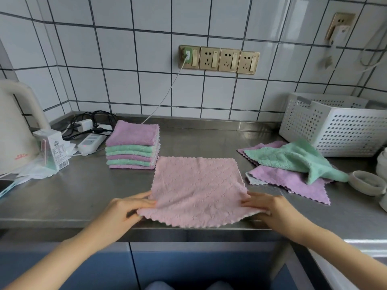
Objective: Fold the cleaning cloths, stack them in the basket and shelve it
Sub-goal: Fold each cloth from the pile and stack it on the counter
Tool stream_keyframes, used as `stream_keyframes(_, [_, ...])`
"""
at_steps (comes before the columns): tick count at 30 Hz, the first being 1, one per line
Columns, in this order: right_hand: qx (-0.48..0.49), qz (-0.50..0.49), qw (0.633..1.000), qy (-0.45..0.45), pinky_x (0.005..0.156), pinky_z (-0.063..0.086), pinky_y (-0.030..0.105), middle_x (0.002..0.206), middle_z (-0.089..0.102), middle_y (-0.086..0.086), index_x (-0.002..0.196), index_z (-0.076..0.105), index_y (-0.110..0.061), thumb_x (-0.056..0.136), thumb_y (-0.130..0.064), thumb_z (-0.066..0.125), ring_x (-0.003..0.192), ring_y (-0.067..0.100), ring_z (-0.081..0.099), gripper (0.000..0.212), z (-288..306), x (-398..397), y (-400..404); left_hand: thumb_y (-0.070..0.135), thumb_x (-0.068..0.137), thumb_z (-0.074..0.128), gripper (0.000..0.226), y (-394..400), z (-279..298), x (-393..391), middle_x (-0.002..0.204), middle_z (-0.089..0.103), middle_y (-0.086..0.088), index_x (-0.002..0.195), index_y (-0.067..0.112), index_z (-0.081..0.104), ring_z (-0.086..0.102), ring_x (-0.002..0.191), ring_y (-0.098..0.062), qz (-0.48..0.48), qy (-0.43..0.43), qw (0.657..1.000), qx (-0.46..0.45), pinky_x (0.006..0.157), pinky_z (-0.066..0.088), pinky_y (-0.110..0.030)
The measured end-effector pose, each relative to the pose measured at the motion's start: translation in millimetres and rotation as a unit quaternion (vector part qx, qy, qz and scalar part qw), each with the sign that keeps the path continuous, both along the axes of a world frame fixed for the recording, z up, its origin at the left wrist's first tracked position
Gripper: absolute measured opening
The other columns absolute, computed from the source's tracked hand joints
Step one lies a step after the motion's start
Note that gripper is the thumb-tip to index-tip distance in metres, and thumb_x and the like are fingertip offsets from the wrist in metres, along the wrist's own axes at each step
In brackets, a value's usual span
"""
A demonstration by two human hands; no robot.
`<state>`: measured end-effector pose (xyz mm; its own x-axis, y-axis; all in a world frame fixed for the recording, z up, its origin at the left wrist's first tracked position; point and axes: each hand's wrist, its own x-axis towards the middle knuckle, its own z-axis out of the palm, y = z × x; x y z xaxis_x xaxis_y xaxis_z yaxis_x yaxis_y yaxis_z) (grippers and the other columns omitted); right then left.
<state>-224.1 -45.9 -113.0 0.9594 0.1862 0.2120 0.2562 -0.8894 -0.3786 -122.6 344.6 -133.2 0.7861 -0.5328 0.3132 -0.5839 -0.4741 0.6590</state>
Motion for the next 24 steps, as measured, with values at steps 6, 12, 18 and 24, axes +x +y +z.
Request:
stream_keyframes(6, [0.312,-0.035,0.945,0.092,0.055,0.046,0.019,0.062,0.063,-0.002,0.06,0.063,-0.014,0.073,-0.037,0.075,0.056,0.014,0.058,0.029,48,-17,11,0.07,0.066,0.067,0.08,-4,23,1,0.081,0.064,-0.004,0.088,-0.007,0.066,0.057,0.079,-0.015,0.0,0.171,0.975,-0.14,0.076,0.043,-0.027])
stream_keyframes(12, [0.472,-0.177,0.861,0.066,0.055,0.04,0.026,0.068,0.061,0.007,0.078,0.066,-0.003,0.089,-0.022,0.063,0.061,0.018,0.054,0.022,41,47,22,0.042,0.084,0.065,0.043,-48,35,45,0.087,0.063,-0.015,0.097,0.001,0.064,0.062,0.083,-0.031,0.123,0.272,0.92,-0.255,0.076,0.05,-0.048])
stream_keyframes(18, [0.33,-0.327,0.884,0.054,0.057,0.032,0.029,0.063,0.053,0.01,0.066,0.055,-0.006,0.091,-0.02,0.059,0.061,0.019,0.043,0.029,-16,93,10,0.018,0.092,0.059,0.018,-75,7,68,0.087,0.07,-0.007,0.09,0.003,0.069,0.064,0.083,-0.022,0.18,0.31,0.896,-0.262,0.078,0.048,-0.036])
stream_keyframes(24, [0.233,-0.298,0.925,-0.042,0.051,0.028,0.031,0.059,0.048,0.006,0.073,0.048,-0.004,0.096,-0.017,0.05,0.053,0.017,0.039,0.026,-8,100,17,0.014,0.095,0.051,0.02,-83,2,68,0.062,0.044,-0.003,0.077,0.004,0.05,0.036,0.056,-0.016,0.268,0.087,0.948,-0.15,0.052,0.026,-0.032])
